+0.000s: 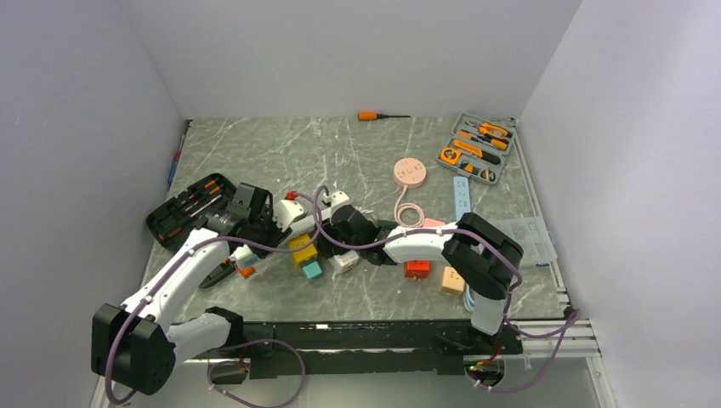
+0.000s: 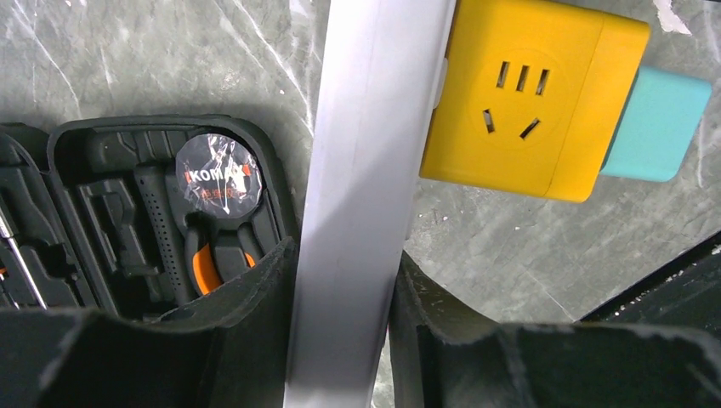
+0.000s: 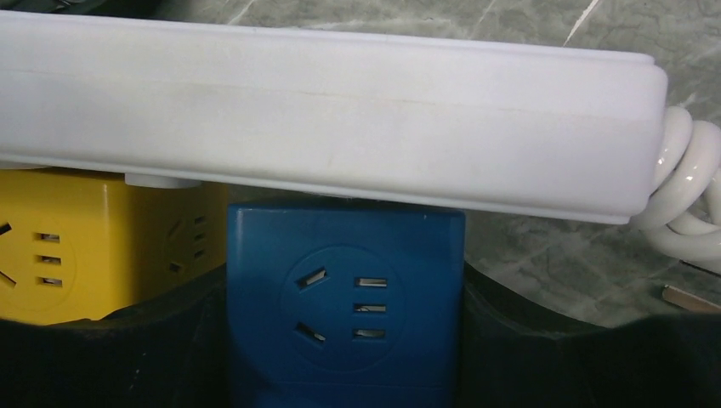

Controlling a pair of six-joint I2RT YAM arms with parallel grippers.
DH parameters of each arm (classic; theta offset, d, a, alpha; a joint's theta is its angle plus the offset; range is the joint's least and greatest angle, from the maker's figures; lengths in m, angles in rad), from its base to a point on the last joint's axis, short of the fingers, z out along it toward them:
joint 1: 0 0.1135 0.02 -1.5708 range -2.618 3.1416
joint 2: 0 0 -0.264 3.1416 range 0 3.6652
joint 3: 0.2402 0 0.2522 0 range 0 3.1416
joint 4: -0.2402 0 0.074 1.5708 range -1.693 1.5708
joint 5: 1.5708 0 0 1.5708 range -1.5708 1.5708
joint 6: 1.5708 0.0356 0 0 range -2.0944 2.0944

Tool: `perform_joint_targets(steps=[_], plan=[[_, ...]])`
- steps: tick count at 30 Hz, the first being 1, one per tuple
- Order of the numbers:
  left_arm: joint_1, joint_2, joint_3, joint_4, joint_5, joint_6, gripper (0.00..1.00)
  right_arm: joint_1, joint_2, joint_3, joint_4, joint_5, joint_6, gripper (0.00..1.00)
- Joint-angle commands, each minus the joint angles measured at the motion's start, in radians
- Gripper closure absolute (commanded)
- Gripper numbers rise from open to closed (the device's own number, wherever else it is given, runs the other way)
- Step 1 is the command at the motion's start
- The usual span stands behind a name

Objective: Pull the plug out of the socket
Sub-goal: Remove the plug from the socket.

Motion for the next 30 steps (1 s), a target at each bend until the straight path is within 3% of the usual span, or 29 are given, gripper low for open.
perform_joint_targets(steps=[1,20,26,30], plan=[[0.058,0.000,0.062,0.116,-0.461,-0.075,1.00,0.003,-0.091,-0.046,-0.087,-0.032,0.032,0.88],[0.063,-0.008,0.048,0.183,-0.663,-0.067,1.00,0.047,-0.080,-0.082,-0.113,-0.050,0.126,0.87],[0.069,-0.026,0.055,0.175,-0.660,-0.083,1.00,0.070,-0.053,-0.049,-0.141,-0.055,0.151,0.86],[0.071,-0.059,0.069,0.133,-0.521,-0.117,1.00,0.070,-0.013,0.031,-0.177,-0.045,0.144,0.85]])
